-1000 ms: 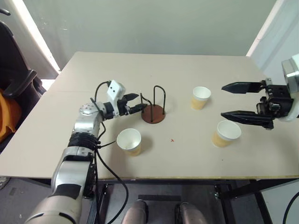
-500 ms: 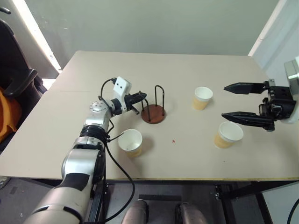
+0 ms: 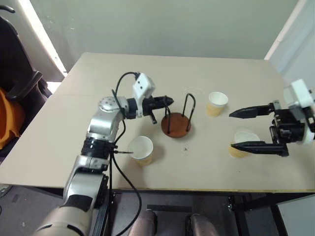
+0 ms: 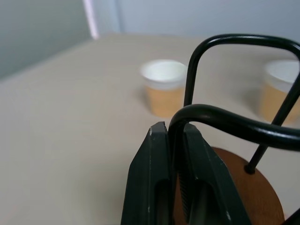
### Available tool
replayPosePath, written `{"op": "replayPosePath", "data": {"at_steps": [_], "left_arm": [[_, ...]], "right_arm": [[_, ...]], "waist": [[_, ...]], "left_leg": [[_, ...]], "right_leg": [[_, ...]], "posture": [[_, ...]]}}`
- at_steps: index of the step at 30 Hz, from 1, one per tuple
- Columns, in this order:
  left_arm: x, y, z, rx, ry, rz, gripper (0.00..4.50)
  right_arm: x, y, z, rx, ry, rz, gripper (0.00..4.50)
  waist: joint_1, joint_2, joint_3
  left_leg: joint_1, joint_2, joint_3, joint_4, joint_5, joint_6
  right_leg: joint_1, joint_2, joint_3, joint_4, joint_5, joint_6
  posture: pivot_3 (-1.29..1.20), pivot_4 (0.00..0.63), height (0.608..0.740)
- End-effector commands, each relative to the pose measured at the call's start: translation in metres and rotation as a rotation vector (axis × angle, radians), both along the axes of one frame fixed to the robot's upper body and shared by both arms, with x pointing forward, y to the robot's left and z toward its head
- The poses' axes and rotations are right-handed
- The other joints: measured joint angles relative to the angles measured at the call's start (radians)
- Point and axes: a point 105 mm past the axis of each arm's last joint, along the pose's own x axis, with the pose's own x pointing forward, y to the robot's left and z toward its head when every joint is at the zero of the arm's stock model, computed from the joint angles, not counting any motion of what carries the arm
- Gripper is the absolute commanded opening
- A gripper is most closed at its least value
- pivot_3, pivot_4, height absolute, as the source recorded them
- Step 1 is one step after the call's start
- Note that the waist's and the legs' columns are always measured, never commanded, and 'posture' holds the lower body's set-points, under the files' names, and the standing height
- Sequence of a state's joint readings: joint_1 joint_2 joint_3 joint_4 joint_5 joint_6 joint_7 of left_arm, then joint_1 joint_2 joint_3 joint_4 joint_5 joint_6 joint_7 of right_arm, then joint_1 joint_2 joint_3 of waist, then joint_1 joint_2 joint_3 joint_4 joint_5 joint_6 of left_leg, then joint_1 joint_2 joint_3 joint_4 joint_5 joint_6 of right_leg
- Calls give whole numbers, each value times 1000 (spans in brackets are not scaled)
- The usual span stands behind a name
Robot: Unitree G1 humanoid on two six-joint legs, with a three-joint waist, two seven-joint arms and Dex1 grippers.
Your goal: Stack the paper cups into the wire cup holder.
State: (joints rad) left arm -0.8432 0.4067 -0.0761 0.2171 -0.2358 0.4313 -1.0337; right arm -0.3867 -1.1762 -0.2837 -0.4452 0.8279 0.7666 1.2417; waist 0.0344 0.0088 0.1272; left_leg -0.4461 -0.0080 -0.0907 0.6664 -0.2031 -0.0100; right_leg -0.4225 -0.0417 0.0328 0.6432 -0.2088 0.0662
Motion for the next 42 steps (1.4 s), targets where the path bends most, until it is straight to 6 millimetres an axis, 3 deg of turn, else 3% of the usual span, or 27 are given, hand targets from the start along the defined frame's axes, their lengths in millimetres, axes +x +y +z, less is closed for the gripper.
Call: {"op": "replayPosePath", "data": {"at_steps": [1,5,13,18,27,33,40,42], "left_arm": [[-23,-14,13,29,-43,-34,47],[-43,-22,-1,36,4,-32,47],[-56,-30,-20,27,23,-61,47],[-66,-43,-40,75,25,-184,47],[-47,-59,-61,181,-45,-180,47],[-39,-57,-57,179,-48,-162,1845],[-38,-46,-53,212,-80,-148,4316],[-38,-40,-49,224,-98,-155,4316]], "right_arm": [[-4,2,-7,-89,-16,19,4492],[3,-2,-22,-156,-18,-26,4492],[13,-7,-27,-179,-32,-61,4492],[14,-6,-28,-184,-32,-59,4492],[17,-6,-27,-197,-38,-66,4492],[15,-8,-29,-198,-34,-82,4492],[15,-14,-31,-217,-31,-103,4492],[18,-22,-32,-251,-29,-128,4492]], "waist": [[0,0,0],[0,0,0],[-1,0,0],[0,0,0],[2,0,0],[1,0,0],[1,0,0],[1,0,0]], "left_leg": [[1,1,0,0,0,0],[5,2,-1,-1,0,0],[10,3,-1,-1,-5,8],[11,3,-1,-1,-6,8],[11,3,-3,-1,-8,9],[11,3,-2,-2,-8,8],[10,3,-2,-2,-8,5],[10,3,-2,-2,-8,5]], "right_leg": [[0,-1,0,0,0,0],[4,-2,0,0,0,-1],[8,-2,1,1,-1,-2],[8,-2,1,0,0,-3],[10,-3,0,0,1,-4],[9,-3,0,0,1,-4],[9,-3,0,-1,1,-3],[9,-3,0,-1,1,-3]], "posture": [[0,150,740],[0,150,740],[0,150,740],[0,150,740],[0,150,740],[0,150,740],[0,150,740],[0,150,740]]}}
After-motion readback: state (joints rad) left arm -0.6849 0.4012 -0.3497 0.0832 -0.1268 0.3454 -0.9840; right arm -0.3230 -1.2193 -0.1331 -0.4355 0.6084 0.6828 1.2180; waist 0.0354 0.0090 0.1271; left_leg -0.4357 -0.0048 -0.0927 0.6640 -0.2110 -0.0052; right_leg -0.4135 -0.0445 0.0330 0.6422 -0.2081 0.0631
